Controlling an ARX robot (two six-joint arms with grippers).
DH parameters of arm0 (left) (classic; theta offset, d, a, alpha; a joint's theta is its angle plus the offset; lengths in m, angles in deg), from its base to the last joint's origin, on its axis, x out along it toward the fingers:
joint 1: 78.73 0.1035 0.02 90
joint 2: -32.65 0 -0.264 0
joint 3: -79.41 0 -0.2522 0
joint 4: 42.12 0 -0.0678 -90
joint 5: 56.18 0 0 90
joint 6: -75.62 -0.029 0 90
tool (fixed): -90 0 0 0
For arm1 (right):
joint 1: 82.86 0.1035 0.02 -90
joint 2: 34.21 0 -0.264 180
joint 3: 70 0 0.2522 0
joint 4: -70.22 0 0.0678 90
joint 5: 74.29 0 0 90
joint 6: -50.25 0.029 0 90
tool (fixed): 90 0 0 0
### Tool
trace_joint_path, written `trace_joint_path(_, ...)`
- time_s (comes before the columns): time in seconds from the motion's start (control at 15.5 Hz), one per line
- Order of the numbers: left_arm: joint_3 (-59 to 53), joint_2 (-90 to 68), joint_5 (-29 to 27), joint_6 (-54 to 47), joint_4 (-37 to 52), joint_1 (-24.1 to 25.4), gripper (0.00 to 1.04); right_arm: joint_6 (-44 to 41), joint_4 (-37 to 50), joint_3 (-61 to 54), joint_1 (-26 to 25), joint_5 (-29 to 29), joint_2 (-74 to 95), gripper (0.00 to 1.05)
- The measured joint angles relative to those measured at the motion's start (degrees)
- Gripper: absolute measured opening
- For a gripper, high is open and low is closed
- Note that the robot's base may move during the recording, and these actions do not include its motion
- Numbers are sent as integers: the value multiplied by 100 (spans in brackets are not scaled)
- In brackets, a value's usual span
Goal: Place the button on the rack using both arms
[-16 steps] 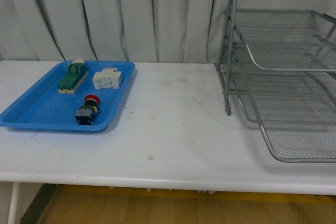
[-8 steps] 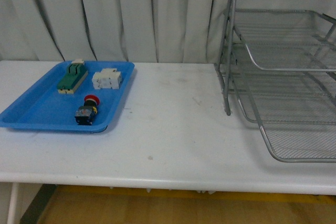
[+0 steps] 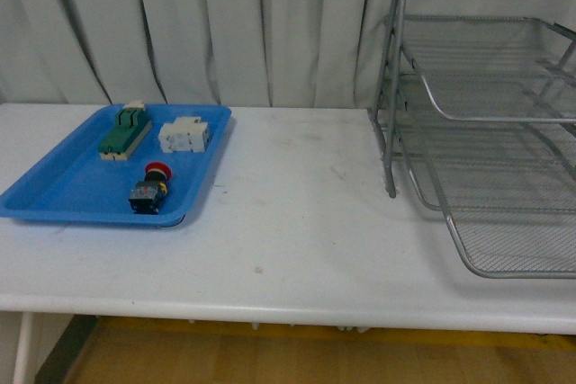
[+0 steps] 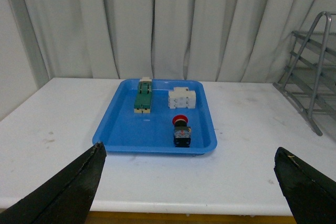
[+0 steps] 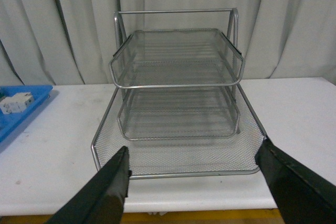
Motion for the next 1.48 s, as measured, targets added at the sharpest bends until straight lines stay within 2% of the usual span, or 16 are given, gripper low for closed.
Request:
trace_joint_path(0.26, 55, -48, 33, 125, -238, 13, 98, 0, 0, 0, 0, 0, 0, 93)
trace_joint_path(0.32, 293, -240, 149, 407, -905, 35, 98, 2, -2, 0, 0, 0, 0, 98)
trace_joint_path(0.39, 898, -1274, 260, 1290, -1668, 15, 98, 2, 0, 0, 0, 0, 0, 98)
trace_joint_path(0.45, 1311, -2006, 273, 2041, -1331, 35, 98, 2, 0, 0, 0, 0, 0, 98)
trace_joint_path(0.58, 1882, -3300, 267, 2575, -155, 79, 98, 2, 0, 0, 0, 0, 0, 98)
trace_joint_path(0.65, 2186, -4371, 308, 2592, 509, -17, 98, 2, 0, 0, 0, 0, 0, 98)
trace_joint_path(0.71, 3423, -7160, 352, 2389, 1217, -98, 98, 2, 0, 0, 0, 2, 0, 98)
trace_joint_path(0.9, 5519, -9914, -50, 2138, 623, -201, 98, 2, 0, 0, 0, 0, 0, 98)
trace_joint_path(1.16, 6931, -11298, -599, 1598, 146, -328, 98, 2, 0, 0, 0, 0, 0, 98)
trace_joint_path(1.48, 7471, -12203, -612, 852, 9, -428, 98, 2, 0, 0, 0, 0, 0, 98)
